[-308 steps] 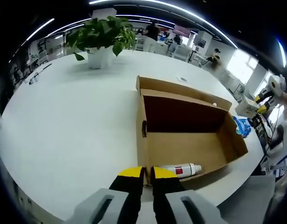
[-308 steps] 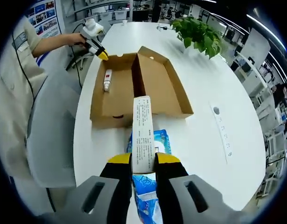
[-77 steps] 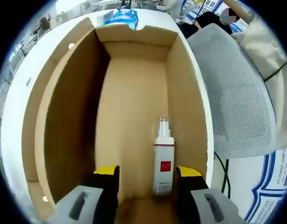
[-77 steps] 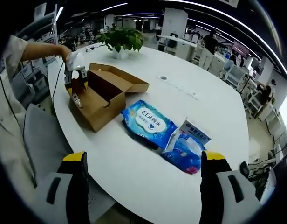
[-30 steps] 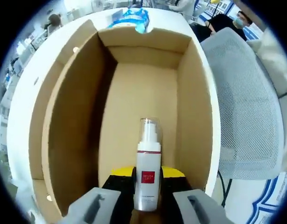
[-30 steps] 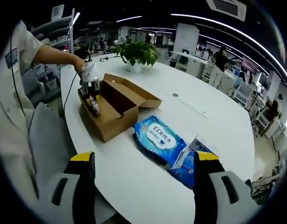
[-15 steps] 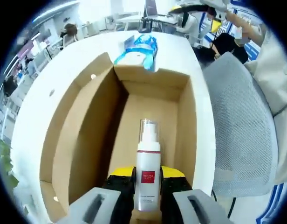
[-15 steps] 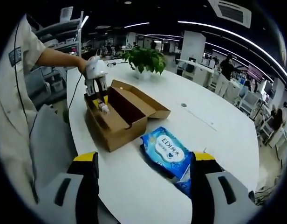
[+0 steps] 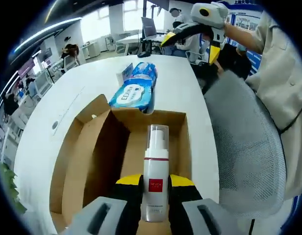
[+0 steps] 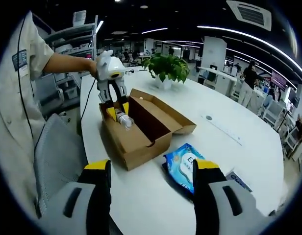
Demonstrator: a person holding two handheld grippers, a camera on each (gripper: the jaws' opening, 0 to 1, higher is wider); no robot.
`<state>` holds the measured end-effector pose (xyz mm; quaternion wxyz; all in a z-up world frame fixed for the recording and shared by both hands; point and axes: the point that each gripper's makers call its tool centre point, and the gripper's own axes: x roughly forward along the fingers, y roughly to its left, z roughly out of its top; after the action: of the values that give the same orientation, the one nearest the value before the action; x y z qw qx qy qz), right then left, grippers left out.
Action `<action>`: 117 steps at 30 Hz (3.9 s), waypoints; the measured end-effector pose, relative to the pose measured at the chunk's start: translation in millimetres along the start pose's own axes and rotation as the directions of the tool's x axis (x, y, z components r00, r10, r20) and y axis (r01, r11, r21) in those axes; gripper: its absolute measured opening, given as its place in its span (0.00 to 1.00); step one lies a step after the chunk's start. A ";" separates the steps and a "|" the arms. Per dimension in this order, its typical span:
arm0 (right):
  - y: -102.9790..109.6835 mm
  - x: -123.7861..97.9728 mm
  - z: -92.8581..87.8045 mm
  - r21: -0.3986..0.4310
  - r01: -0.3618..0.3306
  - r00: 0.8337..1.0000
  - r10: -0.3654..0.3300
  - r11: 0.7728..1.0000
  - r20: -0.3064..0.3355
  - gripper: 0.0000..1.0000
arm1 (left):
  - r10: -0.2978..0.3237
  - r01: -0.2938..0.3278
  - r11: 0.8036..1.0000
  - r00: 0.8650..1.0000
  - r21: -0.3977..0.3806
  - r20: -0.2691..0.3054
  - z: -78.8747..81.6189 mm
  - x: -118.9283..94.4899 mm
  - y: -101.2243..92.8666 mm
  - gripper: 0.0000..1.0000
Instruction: Operate the shoe box by opening the lid, removing the specified soft item, and placing it in the target area until the item is outside and the box remains undamaged.
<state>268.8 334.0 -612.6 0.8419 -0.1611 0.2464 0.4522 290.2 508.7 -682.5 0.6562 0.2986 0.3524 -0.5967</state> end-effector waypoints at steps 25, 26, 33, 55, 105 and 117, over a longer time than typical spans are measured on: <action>56.9 27.9 14.8 -0.006 -0.206 0.974 0.206 0.978 0.096 0.33 | -0.186 0.174 0.981 0.968 0.084 0.168 67.6 8.9 -58.0 0.19; 60.2 28.4 16.4 -0.010 -0.215 0.971 0.215 0.977 0.101 0.31 | -0.194 0.181 0.980 0.966 0.084 0.173 69.0 8.6 -60.2 0.19; 71.8 30.6 25.4 -0.049 -0.257 0.958 0.261 0.965 0.119 0.24 | -0.239 0.223 0.970 0.950 0.096 0.199 75.5 5.5 -71.1 0.19; 87.4 32.6 33.7 -0.172 -0.303 0.944 0.321 0.937 0.083 0.18 | -0.256 0.218 0.961 0.936 0.172 0.242 90.8 1.9 -80.4 0.19; 6.0 -4.6 51.7 -0.293 -0.229 0.973 0.215 0.928 -0.082 0.17 | 0.074 -0.015 0.988 0.919 -0.153 0.388 60.1 -32.7 -30.2 0.70; -41.3 -7.5 48.0 -0.334 -0.202 0.975 0.155 0.921 -0.160 0.17 | 0.232 -0.121 0.953 0.880 -0.277 0.414 38.9 -65.9 -9.4 0.84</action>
<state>313.0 330.4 -566.7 0.7374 -0.3136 0.2309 0.5519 282.4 513.8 -606.0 0.8024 0.1037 0.2355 -0.5385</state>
